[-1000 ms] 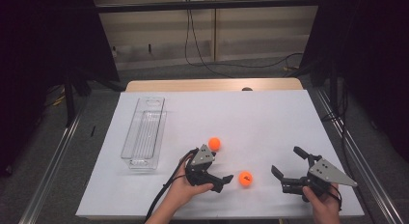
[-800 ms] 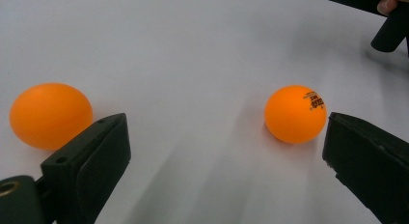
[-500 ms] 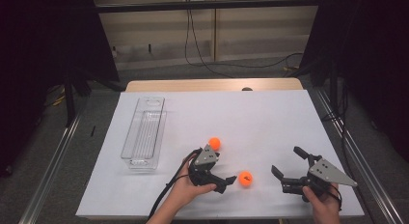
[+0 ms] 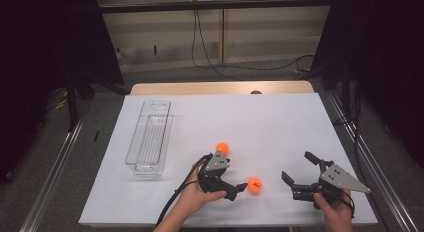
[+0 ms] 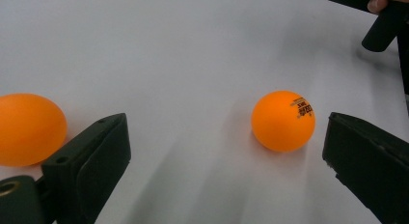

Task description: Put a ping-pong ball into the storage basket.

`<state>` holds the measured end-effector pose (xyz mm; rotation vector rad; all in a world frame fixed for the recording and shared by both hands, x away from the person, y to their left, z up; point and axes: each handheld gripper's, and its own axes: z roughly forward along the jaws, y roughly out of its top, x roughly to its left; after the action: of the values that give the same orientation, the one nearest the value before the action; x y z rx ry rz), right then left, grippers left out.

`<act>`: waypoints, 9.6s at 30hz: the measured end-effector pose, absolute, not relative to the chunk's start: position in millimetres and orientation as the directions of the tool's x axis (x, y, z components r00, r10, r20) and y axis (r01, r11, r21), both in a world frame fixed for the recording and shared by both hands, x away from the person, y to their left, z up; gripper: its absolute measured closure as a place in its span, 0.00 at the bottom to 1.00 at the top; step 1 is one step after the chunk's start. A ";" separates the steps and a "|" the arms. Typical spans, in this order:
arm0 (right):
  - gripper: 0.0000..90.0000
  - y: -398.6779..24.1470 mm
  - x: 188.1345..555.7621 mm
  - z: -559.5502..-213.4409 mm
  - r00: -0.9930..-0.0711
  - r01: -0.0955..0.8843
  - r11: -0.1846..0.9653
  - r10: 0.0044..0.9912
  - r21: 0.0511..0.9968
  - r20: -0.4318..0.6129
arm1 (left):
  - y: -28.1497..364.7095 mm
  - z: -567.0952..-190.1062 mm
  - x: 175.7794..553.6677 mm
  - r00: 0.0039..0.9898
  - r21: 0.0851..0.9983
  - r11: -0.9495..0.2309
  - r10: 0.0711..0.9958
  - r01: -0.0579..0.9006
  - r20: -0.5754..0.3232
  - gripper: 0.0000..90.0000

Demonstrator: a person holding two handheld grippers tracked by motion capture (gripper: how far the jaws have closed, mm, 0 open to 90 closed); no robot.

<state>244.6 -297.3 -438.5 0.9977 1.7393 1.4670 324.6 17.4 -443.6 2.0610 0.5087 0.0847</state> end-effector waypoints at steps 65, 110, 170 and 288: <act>0.01 -297.3 244.9 -438.3 -0.505 0.141 0.089 0.863 0.986 -0.005 | -14.7 -442.6 322.0 0.940 0.805 -0.519 0.311 0.289 -0.137 0.04; 0.01 -299.7 243.4 -439.4 -0.495 0.151 0.092 0.869 0.984 -0.005 | -31.4 -454.1 319.5 0.957 0.763 -0.588 0.251 0.269 -0.144 0.36; 0.01 -302.2 241.5 -438.9 -0.490 0.147 0.102 0.871 0.984 -0.017 | -22.9 -437.5 324.1 0.945 0.777 -0.550 0.278 0.305 -0.174 0.56; 0.00 -300.2 247.7 -440.2 -0.500 0.150 0.097 0.866 0.984 -0.009 | 30.7 -402.9 355.0 0.882 0.782 -0.469 0.421 0.411 -0.211 0.56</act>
<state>247.7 -300.2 -440.2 1.0001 1.7479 1.4519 355.0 30.7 -402.9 2.1149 0.5994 0.0139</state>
